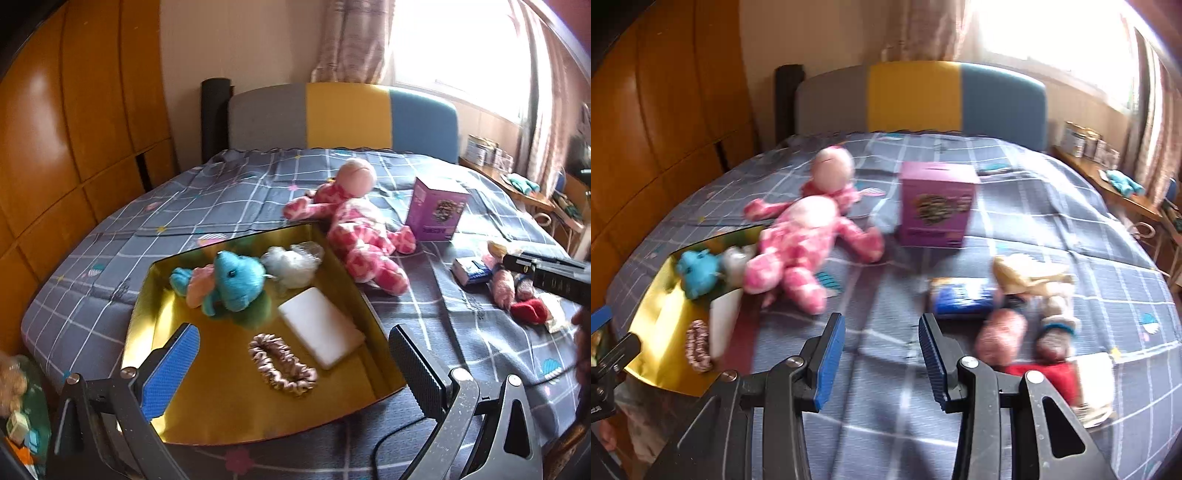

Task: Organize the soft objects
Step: 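Move both tools back toward the remaining socks and receipt, then close the left tool on the blue Tempo tissue pack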

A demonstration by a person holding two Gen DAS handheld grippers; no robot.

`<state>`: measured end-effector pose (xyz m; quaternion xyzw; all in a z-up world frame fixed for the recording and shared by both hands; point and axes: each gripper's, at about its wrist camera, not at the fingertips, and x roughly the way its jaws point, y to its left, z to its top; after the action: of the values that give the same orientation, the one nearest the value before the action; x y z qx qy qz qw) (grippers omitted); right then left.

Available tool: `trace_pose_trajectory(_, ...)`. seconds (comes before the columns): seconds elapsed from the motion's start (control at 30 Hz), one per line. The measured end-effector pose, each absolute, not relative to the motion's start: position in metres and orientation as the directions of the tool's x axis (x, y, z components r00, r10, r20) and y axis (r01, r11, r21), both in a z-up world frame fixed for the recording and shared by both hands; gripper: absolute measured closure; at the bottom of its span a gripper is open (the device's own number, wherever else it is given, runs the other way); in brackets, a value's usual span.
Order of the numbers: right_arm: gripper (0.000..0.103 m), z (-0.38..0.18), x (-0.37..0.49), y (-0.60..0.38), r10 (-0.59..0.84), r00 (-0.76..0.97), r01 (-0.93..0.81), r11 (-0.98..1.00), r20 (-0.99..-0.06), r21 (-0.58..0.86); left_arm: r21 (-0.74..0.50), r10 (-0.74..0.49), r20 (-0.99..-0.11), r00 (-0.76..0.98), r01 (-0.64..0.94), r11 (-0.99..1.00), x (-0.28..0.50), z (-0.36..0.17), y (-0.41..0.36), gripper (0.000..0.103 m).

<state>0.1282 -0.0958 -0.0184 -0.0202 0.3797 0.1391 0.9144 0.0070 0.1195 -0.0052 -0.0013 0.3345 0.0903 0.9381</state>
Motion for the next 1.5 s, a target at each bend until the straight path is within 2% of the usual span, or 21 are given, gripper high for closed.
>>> trace_pose_trajectory(0.37, 0.061, -0.013, 0.149, -0.189, 0.081, 0.724, -0.093, 0.995, -0.685, 0.020, 0.097, 0.110, -0.624, 0.774, -0.063, 0.993, 0.029, 0.002, 0.072, 0.000)
trace_pose_trajectory(0.53, 0.061, -0.025, 0.162, -0.239, -0.004, 0.736, 0.021, 1.000, -0.677, 0.017, 0.081, 0.049, -0.658, 0.751, 0.006, 0.997, 0.050, 0.000, 0.048, 0.000)
trace_pose_trajectory(0.6, 0.061, -0.034, 0.164, -0.260, -0.041, 0.731, 0.102, 0.994, -0.681, 0.050, 0.051, 0.011, -0.674, 0.738, 0.032, 0.998, 0.061, -0.001, 0.037, 0.000)
trace_pose_trajectory(0.7, 0.061, -0.047, 0.171, -0.289, -0.051, 0.671, 0.217, 0.967, -0.740, 0.131, -0.017, -0.053, -0.711, 0.701, 0.058, 0.998, 0.082, -0.004, 0.023, 0.000)
trace_pose_trajectory(0.87, 0.061, -0.051, 0.169, -0.311, -0.024, 0.658, 0.289, 0.931, -0.753, 0.223, -0.107, -0.154, -0.756, 0.636, 0.113, 0.988, 0.122, -0.014, -0.003, 0.000)
trace_pose_trajectory(1.17, 0.061, -0.051, 0.170, -0.311, 0.022, 0.654, 0.274, 0.924, -0.756, 0.265, 0.074, -0.138, -0.780, 0.610, 0.308, 0.948, 0.185, -0.043, -0.070, 0.000)
trace_pose_trajectory(1.3, 0.061, -0.052, 0.169, -0.312, 0.041, 0.658, 0.264, 0.923, -0.752, 0.281, 0.106, -0.163, -0.811, 0.561, 0.415, 0.904, 0.213, -0.063, -0.094, 0.000)
trace_pose_trajectory(1.5, 0.061, -0.055, 0.171, -0.313, 0.064, 0.647, 0.257, 0.920, -0.759, 0.297, 0.222, -0.123, -0.840, 0.528, 0.542, 0.811, 0.239, -0.090, -0.120, 0.000)
